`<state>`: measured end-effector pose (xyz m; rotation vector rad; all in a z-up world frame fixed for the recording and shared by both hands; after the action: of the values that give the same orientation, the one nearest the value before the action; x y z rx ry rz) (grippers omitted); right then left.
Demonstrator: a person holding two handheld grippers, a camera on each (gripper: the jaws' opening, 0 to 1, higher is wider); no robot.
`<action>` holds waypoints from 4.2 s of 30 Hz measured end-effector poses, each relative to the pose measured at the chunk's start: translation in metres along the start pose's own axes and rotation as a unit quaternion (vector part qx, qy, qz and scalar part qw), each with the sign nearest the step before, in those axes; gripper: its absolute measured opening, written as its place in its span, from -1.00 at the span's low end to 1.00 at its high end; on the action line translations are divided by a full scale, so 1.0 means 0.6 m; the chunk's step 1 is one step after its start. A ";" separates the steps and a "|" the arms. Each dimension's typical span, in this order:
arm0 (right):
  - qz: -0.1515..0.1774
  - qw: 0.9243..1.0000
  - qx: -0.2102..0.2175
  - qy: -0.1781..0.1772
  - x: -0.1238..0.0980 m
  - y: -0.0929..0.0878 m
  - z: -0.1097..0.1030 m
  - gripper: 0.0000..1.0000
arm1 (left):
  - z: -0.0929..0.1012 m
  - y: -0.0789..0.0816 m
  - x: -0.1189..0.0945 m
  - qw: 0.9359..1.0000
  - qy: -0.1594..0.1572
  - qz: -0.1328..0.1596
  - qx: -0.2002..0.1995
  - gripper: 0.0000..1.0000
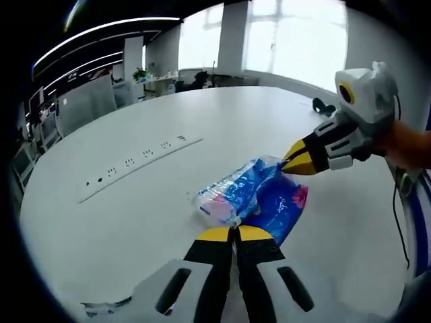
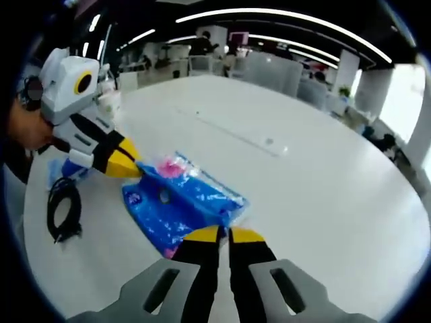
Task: Arrange the tabletop items into an orderly group along one side of the table until the central work area is clear of visible clutter.
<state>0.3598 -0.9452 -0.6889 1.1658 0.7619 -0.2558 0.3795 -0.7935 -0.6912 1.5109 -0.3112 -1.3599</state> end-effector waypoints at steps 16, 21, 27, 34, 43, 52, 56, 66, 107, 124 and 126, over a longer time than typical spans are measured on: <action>-0.014 1.000 -0.016 -0.011 0.009 -0.007 0.012 -0.95 | -0.001 0.004 0.016 1.000 0.006 -0.007 -0.005 -0.97; -0.011 1.000 -0.002 -0.004 0.007 -0.007 0.010 -0.92 | -0.002 0.004 0.012 1.000 0.007 -0.009 0.001 -0.88; -0.002 1.000 0.016 -0.002 -0.002 -0.008 0.004 -0.77 | -0.006 0.008 -0.007 1.000 0.022 -0.006 0.012 -0.72; 0.020 0.999 0.024 -0.013 -0.017 0.009 0.001 -0.50 | -0.006 0.020 -0.033 0.998 0.041 -0.003 0.043 -0.36; 0.046 0.999 0.015 -0.019 -0.050 0.044 -0.005 -0.33 | 0.012 0.044 -0.070 0.997 0.040 0.004 0.060 -0.28; 0.061 0.998 0.002 -0.019 -0.088 0.058 -0.012 -0.12 | 0.027 0.072 -0.099 0.997 0.041 0.023 0.053 -0.05; 0.064 0.998 -0.003 -0.019 -0.099 0.062 -0.017 0.04 | 0.039 0.073 -0.114 0.997 0.042 0.024 0.057 0.03; 0.080 0.997 -0.009 -0.001 -0.139 0.077 -0.039 0.35 | 0.061 0.089 -0.157 0.997 0.036 0.030 0.063 0.39; 0.201 0.979 -0.038 -0.022 -0.268 0.126 -0.127 0.97 | 0.136 0.064 -0.291 0.988 0.029 0.118 0.092 0.98; 0.201 0.979 -0.042 -0.021 -0.279 0.114 -0.173 0.88 | 0.155 0.024 -0.323 0.988 0.033 0.131 0.081 0.98; 0.201 0.978 -0.047 -0.019 -0.277 0.114 -0.176 0.88 | 0.154 0.020 -0.327 0.987 0.036 0.132 0.089 0.98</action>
<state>0.2338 -0.8556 -0.5487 1.1930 0.4839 0.0943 0.2423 -0.6985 -0.5519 1.5970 -0.5782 -1.0883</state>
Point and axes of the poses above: the point that each gripper's makers call its tool centre point, and the gripper's own axes: x roughly forward along the fingers, z roughly to its right, y roughly out of its top, the point moved 4 cm from there along -x, roughly backward along the fingers, and after that the axes turned 7 degrees about -y, right-handed, at the moved point
